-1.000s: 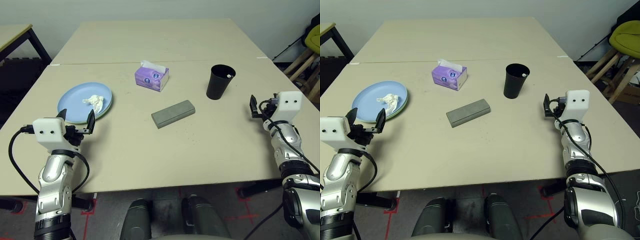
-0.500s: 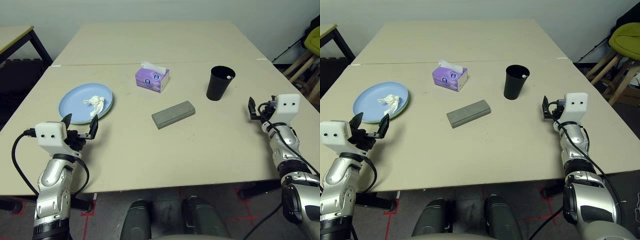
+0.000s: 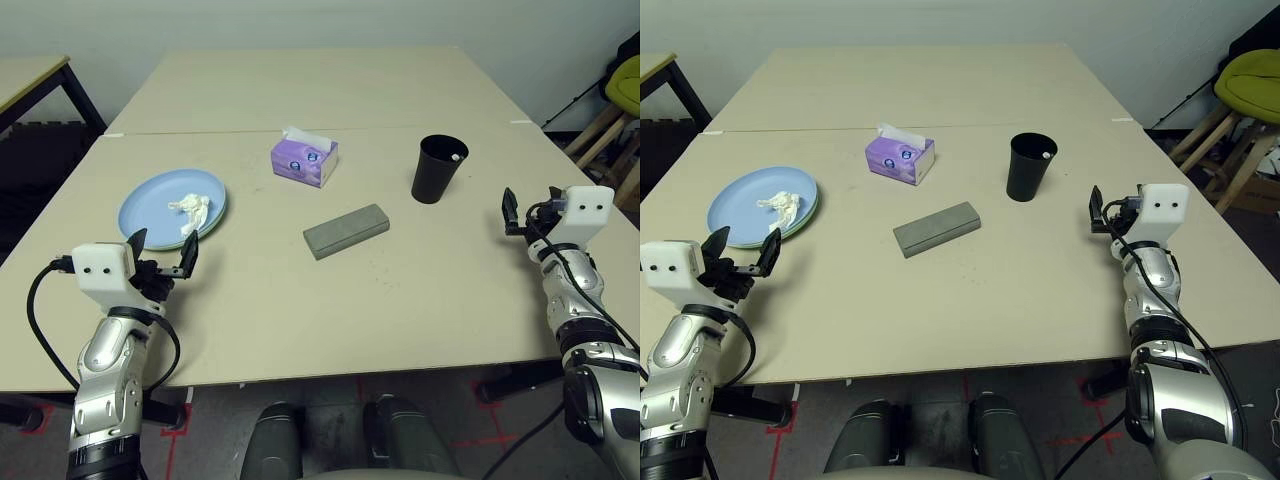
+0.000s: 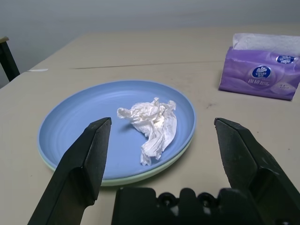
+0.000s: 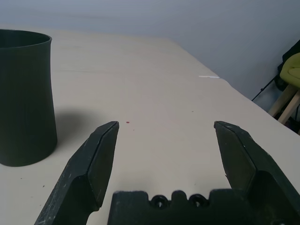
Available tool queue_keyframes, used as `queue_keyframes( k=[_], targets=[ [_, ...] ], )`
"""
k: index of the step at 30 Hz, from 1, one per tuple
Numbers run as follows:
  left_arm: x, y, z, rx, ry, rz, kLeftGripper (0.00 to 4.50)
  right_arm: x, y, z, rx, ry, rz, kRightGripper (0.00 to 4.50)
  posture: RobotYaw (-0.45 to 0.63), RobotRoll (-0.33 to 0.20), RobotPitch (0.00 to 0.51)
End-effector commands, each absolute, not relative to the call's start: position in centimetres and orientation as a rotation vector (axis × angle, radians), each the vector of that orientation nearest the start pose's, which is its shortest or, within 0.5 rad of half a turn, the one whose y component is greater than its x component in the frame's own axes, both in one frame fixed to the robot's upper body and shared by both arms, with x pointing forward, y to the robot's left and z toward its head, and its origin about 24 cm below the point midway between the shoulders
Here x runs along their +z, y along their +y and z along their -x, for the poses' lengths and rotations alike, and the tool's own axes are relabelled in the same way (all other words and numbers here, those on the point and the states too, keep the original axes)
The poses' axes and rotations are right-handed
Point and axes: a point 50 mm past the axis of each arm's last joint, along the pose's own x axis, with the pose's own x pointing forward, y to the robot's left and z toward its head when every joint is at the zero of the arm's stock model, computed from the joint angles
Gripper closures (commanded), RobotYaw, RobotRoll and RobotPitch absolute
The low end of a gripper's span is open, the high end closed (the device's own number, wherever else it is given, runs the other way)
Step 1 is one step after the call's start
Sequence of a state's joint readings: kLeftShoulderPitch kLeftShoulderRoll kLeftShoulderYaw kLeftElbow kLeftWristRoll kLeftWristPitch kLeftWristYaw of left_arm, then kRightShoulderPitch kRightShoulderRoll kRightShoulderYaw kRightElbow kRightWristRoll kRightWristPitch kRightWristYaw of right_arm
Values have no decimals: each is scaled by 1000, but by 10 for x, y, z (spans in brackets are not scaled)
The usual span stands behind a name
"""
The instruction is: Organize and tidy the items on the table.
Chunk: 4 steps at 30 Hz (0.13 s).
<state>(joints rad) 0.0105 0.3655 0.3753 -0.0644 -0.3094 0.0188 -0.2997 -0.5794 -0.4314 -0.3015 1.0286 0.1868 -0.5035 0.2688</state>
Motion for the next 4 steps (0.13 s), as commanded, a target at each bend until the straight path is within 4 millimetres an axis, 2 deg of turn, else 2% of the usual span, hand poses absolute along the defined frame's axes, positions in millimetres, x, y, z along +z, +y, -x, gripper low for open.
queue_keyframes(
  k=[1, 4],
  targets=[
    [98, 283, -237, 45, -136, -69, 0, 67, -303, -322, -161, -137, 76, 41, 104, 0, 48],
    [98, 284, -238, 51, -135, -63, 0, 66, -306, -320, -171, -134, 72, 41, 104, 0, 48]
  ],
)
